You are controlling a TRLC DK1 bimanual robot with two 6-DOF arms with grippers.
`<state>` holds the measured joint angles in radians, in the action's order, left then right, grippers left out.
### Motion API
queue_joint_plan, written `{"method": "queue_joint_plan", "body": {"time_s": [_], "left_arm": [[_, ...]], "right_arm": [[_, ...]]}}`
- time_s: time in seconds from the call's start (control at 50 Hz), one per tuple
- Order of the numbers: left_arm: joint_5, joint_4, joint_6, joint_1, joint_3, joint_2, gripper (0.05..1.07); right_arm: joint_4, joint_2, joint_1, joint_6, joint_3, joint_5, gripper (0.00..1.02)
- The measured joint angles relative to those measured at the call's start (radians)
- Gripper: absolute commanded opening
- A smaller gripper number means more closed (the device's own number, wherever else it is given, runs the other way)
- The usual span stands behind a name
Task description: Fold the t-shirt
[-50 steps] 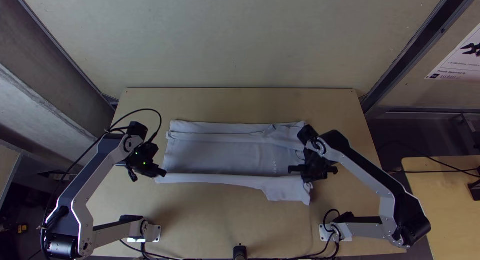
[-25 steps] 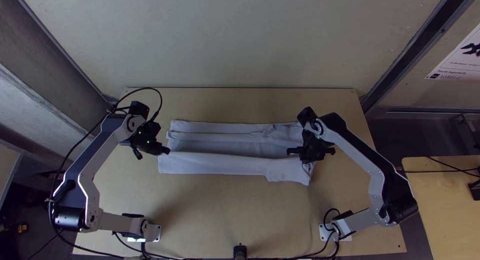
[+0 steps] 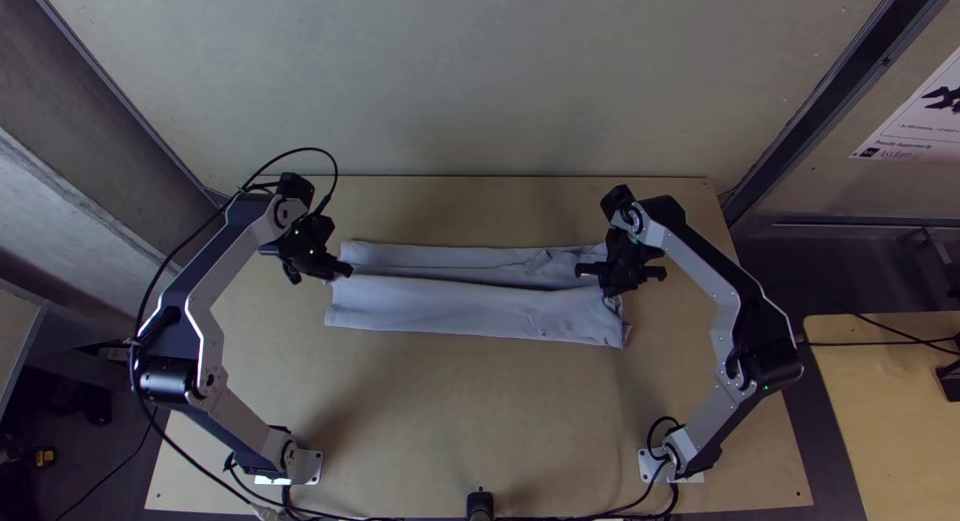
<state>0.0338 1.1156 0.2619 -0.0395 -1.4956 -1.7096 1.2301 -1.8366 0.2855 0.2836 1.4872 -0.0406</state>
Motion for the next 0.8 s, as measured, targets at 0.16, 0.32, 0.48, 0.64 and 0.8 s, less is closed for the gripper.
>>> {"method": "queue_joint_plan", "body": {"time_s": [0.16,0.32,0.48,0.64,0.8], "left_arm": [[0.000,0.000,0.000,-0.011,-0.080,-0.079,0.08],[0.000,0.001,-0.007,-0.021,-0.159,-0.153,0.08],[0.000,0.011,-0.019,-0.029,-0.235,-0.212,0.08],[0.000,0.011,-0.026,-0.031,-0.276,-0.249,0.90],[-0.004,0.011,-0.045,-0.031,-0.278,-0.255,1.03]], "right_arm": [[-0.002,-0.077,-0.040,-0.012,0.089,0.000,0.03],[-0.002,-0.154,-0.065,-0.035,0.182,0.000,0.03],[-0.002,-0.225,-0.078,-0.051,0.254,0.000,0.03],[-0.003,-0.284,-0.084,-0.057,0.290,0.000,0.52],[-0.002,-0.321,-0.092,-0.077,0.290,0.007,0.80]]}}
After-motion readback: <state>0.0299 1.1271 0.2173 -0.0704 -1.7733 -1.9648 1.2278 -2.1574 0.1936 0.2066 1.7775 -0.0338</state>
